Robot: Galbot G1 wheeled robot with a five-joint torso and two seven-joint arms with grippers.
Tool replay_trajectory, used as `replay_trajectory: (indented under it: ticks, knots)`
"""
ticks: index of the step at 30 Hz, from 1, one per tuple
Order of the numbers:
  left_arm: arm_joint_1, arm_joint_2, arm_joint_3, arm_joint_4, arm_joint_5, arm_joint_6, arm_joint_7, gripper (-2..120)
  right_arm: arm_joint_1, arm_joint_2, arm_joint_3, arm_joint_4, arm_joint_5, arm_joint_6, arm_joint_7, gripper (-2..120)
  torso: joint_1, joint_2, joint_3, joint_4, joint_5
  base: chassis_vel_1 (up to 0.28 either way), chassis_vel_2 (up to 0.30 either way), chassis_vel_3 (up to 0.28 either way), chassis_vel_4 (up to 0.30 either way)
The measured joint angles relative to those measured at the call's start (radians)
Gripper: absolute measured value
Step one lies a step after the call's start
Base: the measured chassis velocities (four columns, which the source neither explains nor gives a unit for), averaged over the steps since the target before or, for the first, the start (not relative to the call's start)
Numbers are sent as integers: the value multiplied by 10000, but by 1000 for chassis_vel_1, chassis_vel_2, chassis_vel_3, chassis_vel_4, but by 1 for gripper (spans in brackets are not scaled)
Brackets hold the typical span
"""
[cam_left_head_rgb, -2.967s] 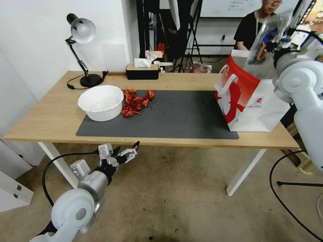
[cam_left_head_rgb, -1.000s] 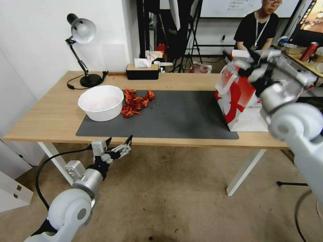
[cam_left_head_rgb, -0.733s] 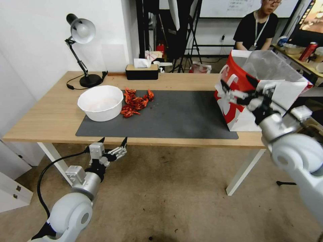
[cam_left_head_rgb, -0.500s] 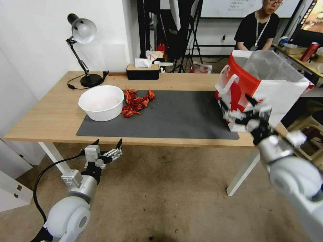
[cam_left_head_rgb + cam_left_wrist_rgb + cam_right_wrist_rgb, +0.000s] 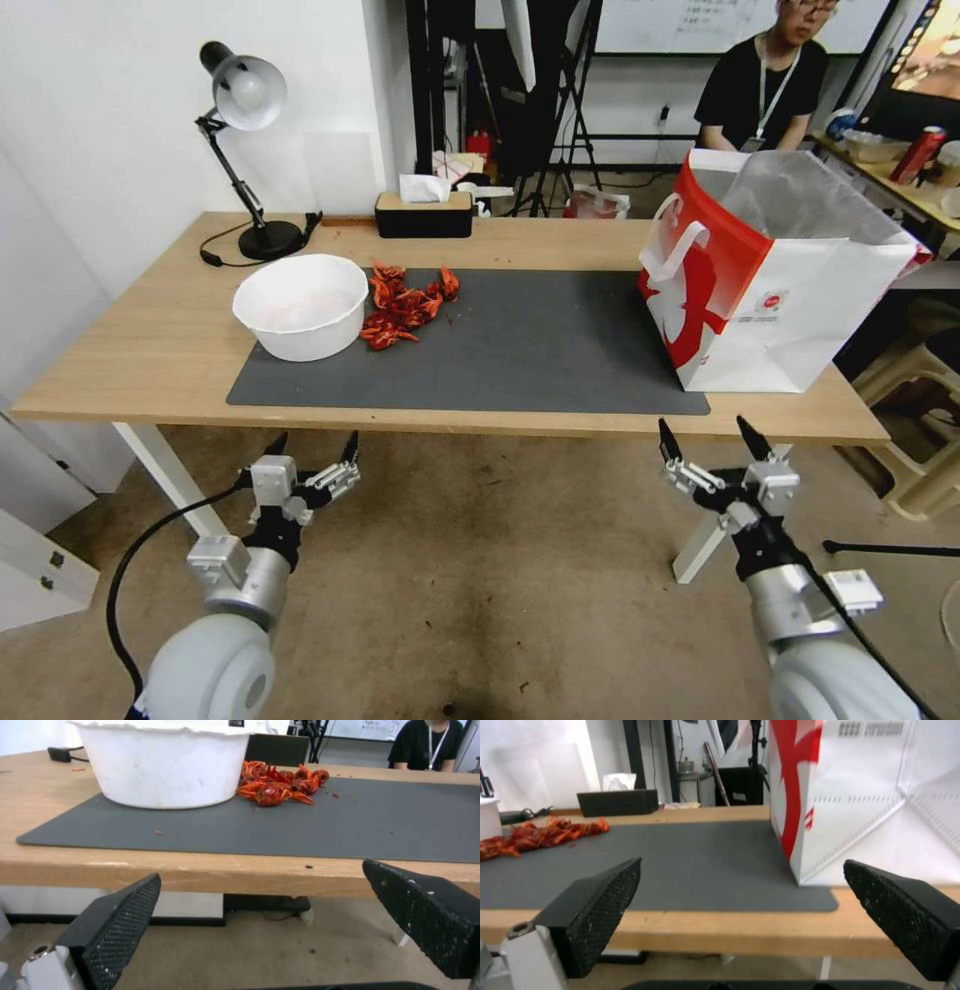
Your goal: Close the takeout container lid, then place the container into the takeout bag.
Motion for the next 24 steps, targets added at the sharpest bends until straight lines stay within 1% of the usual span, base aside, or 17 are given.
replay_trajectory:
  ticks: [6, 14, 24]
  knots:
    - [53, -131, 67, 208, 213, -301, -107, 100, 319, 186, -460, -355, -360, -8, 176, 100, 0, 0, 1, -1, 1, 0, 0, 0, 0]
    - [171, -225, 111, 299, 315, -434, -101, 100, 709, 219, -819, -565, -477, -69, 312, 100, 0, 0, 1, 0, 2, 0, 0, 0, 0]
    - [166, -233, 116, 309, 328, -451, -109, 100, 732, 207, -832, -569, -479, -95, 325, 100, 0, 0, 1, -1, 2, 0, 0, 0, 0]
